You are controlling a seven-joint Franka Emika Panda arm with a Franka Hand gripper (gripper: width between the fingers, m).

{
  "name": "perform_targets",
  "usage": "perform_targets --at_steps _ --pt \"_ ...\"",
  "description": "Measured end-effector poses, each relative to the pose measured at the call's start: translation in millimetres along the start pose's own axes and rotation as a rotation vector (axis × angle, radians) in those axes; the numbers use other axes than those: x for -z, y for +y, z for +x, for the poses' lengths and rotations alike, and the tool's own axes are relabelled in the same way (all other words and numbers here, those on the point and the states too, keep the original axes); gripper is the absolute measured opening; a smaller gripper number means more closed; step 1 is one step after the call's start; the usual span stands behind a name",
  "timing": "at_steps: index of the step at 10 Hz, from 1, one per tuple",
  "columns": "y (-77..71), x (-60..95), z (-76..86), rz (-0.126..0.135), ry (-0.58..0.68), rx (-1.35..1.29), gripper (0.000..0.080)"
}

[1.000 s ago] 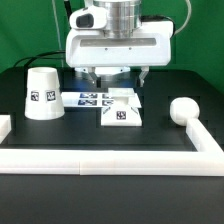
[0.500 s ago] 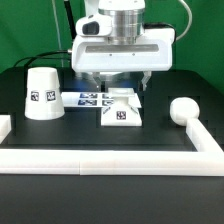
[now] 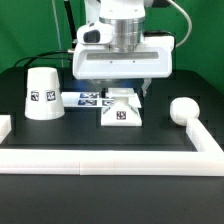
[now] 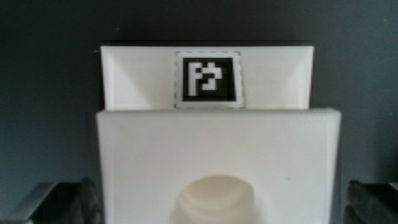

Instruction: Assemble lamp

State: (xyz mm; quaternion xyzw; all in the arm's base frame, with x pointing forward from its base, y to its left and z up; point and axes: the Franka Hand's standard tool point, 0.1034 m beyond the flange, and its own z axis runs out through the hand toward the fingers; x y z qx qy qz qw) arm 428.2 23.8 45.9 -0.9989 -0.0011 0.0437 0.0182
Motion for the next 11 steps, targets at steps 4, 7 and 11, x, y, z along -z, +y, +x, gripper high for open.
perform_targets --at_steps 4,7,11 --pt "0.1 -1.7 -0.6 0.0 -0.003 0.007 0.0534" --pt "0.1 -1.7 -0.6 0.0 -0.003 0.007 0.0534" --pt "-1.5 -1.0 8.8 0.001 0.004 0.01 0.0535"
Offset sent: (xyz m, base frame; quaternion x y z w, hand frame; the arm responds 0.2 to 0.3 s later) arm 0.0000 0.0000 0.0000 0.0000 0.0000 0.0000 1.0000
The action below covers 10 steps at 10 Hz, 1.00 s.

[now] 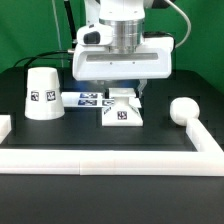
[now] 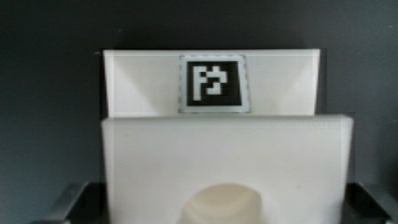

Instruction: Assemble lamp

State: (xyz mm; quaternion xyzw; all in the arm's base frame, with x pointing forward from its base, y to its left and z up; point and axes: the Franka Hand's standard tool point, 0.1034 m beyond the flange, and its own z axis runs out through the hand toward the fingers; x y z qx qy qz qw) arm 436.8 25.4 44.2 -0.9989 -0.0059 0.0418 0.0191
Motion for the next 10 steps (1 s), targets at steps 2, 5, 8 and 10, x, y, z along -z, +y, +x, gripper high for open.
perform_targets --at_steps 2,5,8,10 --pt "-5.4 2.2 23.9 0.003 0.018 0.008 0.0535" --pt "-12.6 5.1 56.6 0.007 0.049 0.017 0.0535" --pt "-21.8 7.3 83.5 0.01 0.079 0.029 0.0537" --pt "-30.4 8.7 100.6 0.013 0.1 0.035 0.0537"
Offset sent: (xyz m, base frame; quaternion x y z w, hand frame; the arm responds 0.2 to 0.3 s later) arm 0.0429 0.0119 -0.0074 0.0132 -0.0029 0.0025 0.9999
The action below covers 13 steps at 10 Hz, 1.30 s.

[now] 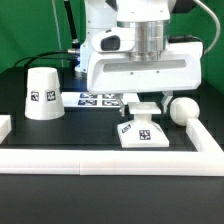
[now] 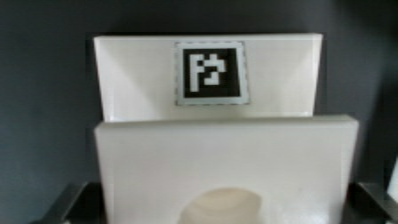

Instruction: Assemble lamp

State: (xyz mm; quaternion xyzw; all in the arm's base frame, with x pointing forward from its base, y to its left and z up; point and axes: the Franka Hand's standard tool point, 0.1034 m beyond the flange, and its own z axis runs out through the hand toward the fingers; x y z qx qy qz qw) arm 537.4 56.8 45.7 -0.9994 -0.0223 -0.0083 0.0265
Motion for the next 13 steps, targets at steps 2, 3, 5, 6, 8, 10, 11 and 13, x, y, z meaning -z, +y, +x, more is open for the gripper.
perform_targets --at_steps 2,3,5,6,8,10,11,13 --pt "-6.8 -0.2 20.0 0.003 0.023 0.01 0.0537" --pt "-9.9 -0.5 26.4 0.004 0.03 0.014 0.0537" --pt "-24.0 -1.3 43.5 0.009 0.049 -0.01 0.0537" --pt "-29.9 -1.4 51.8 0.011 0.059 -0.013 0.0537" --pt "-37.2 -1.6 62.3 0.015 0.072 -0.017 0.0537" --pt "-40.0 -1.7 65.5 0.016 0.076 -0.014 0.0537" --pt "-39.9 -1.7 65.6 0.016 0.077 -0.014 0.0537" --pt "-39.6 -1.3 65.6 0.015 0.077 -0.012 0.0537"
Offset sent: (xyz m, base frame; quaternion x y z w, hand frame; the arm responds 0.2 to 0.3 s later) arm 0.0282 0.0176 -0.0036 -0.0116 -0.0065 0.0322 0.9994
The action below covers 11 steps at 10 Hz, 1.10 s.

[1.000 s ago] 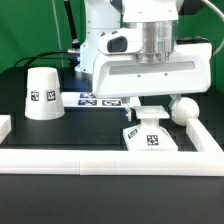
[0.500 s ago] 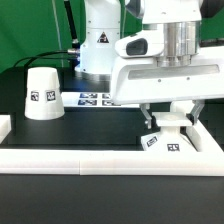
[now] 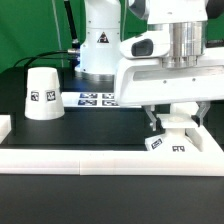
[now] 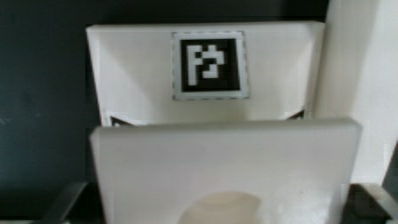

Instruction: Assemble lamp

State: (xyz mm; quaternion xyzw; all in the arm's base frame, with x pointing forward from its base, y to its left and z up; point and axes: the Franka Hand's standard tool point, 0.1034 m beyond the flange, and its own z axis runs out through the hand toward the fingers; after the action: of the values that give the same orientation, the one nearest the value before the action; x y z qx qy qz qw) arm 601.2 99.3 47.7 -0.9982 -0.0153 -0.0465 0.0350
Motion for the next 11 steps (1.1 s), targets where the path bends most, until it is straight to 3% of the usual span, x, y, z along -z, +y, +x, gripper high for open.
perform_targets --at_steps 1,2,3,8,11 --pt "-0.1 1.5 -0.6 0.0 0.002 0.006 0.0537" --pt "0.3 2.3 -2.8 -0.001 0.0 0.013 0.0659" --pt "0.6 2.4 -6.9 -0.001 -0.004 0.018 0.0691" --pt "-1.6 15.8 -54.4 -0.007 -0.031 0.038 0.0699" --pt "-13.3 23.3 -80.1 -0.007 -0.045 0.053 0.0699"
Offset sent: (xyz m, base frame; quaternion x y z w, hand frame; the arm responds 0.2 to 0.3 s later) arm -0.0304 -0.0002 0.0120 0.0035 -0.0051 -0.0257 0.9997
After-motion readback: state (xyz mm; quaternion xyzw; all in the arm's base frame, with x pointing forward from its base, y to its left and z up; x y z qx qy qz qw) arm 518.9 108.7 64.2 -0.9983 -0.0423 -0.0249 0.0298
